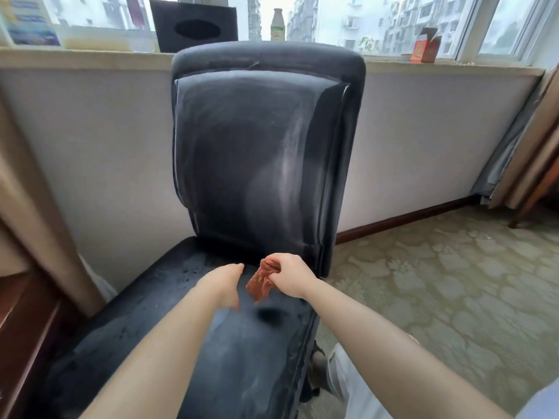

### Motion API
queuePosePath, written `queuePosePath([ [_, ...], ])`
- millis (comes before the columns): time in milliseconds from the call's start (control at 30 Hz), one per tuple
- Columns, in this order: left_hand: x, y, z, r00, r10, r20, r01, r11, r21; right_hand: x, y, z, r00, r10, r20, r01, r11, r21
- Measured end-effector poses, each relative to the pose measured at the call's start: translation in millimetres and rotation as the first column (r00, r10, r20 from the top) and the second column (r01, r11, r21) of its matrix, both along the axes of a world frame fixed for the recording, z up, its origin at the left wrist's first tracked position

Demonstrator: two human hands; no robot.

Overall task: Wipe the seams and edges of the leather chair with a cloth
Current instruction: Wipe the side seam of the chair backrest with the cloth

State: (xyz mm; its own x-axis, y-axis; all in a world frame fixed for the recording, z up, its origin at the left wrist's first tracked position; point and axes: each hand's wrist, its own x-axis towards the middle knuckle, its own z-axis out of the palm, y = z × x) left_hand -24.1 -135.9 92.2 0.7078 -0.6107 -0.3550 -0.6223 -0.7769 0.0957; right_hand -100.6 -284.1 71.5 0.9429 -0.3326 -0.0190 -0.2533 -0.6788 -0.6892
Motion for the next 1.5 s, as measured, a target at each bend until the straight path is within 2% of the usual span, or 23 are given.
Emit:
queuePosePath([
  [200, 7.0, 54.9, -46.9, 0.995, 0.104, -0.002, -0.102, 0.978, 0.185, 16.8, 52.0, -51.7, 0.998, -0.054, -0.014, 0.056, 0.99, 0.133],
  [333, 6.3, 81.4, -82.7, 0.989, 0.107, -0.1, -0.084, 0.975, 0.208, 11.7, 89.0, -88.7, 0.994, -0.105, -0.026, 0.108, 0.97, 0.215],
  [467, -6.0, 103.8, -110.9, 0.984, 0.029, -0.177, 0.004, 0.982, 0.186, -3.4, 113.3, -127.6, 0.999, -0.021, -0.044, 0.019, 0.999, -0.034],
  [600, -7.9, 117.7, -124.2, 0.987, 0.003, -0.159, 0.017, 0.991, 0.13, -13.7, 126.3, -150.6, 0.998, -0.047, -0.046, 0.04, 0.989, -0.141],
  [800, -16.2, 114.6, -136.7, 0.997, 0.007, -0.083, 0.002, 0.994, 0.108, -13.8, 120.9, -158.0, 0.999, -0.032, 0.019, 0.036, 0.979, -0.201],
  [967, -30.0, 101.1, -143.2, 0.995, 0.087, -0.048, -0.081, 0.991, 0.102, -12.5, 102.6, -160.8, 0.996, 0.032, 0.077, -0.015, 0.976, -0.218],
  [1200, -45.6, 63.9, -141.2, 0.977, 0.213, -0.034, -0.209, 0.974, 0.084, -0.4, 59.2, -150.4, 0.979, 0.202, -0.006, -0.194, 0.933, -0.303],
  [1267, -36.0, 59.0, -133.9, 0.984, 0.175, -0.024, -0.173, 0.983, 0.067, 8.3, 52.3, -142.6, 0.97, 0.234, -0.065, -0.242, 0.908, -0.342],
  [1367, -9.5, 70.0, -120.7, 0.999, 0.031, -0.028, -0.031, 0.999, -0.014, 18.7, 49.3, -137.0, 0.962, 0.239, -0.131, -0.272, 0.88, -0.391],
  [1433, 3.5, 82.9, -115.6, 0.996, -0.078, -0.05, 0.079, 0.997, 0.024, 24.1, 49.8, -135.7, 0.96, 0.22, -0.173, -0.274, 0.864, -0.423],
  [1500, 7.6, 94.7, -116.7, 0.989, -0.084, -0.119, 0.097, 0.99, 0.102, 29.5, 52.4, -135.2, 0.964, 0.184, -0.193, -0.253, 0.864, -0.435],
])
